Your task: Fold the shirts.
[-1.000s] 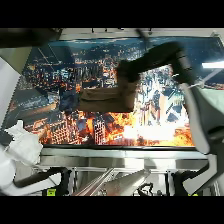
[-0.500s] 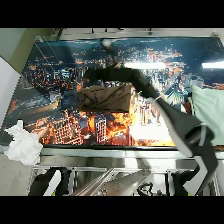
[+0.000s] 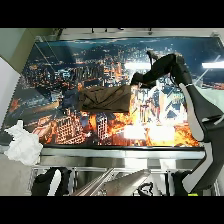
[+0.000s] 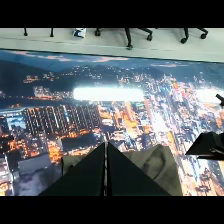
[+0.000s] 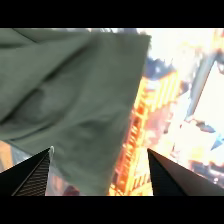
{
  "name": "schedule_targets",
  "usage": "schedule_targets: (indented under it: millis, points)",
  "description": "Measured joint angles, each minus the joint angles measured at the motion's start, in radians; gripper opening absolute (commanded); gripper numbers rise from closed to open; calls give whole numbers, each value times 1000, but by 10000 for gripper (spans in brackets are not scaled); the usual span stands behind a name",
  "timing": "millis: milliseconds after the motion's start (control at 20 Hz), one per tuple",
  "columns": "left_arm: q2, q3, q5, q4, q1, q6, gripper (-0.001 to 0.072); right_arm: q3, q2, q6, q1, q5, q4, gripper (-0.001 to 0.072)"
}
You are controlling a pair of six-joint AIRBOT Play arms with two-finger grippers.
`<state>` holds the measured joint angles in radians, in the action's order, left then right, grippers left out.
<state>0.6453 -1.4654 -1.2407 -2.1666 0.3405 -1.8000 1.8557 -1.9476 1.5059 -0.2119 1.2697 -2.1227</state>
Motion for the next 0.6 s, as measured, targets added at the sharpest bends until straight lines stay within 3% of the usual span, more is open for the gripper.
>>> schedule_targets:
  millis: [250, 300, 350, 450, 500, 600]
  points:
    - [-9, 21, 0, -2, 0, -5, 14, -9, -122, -2, -21, 12, -127, 614]
    - [-10, 23, -2, -2, 0, -5, 14, -9, -137, 3, -31, 11, -146, 552]
    - [-10, 24, -6, -3, 0, -5, 14, -10, -152, 5, -43, 5, -160, 430]
    - [-11, 25, -10, -3, 0, -8, 14, -10, -171, 18, -62, -15, -188, 80]
    - [-11, 26, -16, -3, 0, -8, 14, -10, -177, 36, -69, -29, -209, 17]
    - [-11, 26, -18, -4, 0, -8, 14, -5, -183, 69, -79, -46, -242, 15]
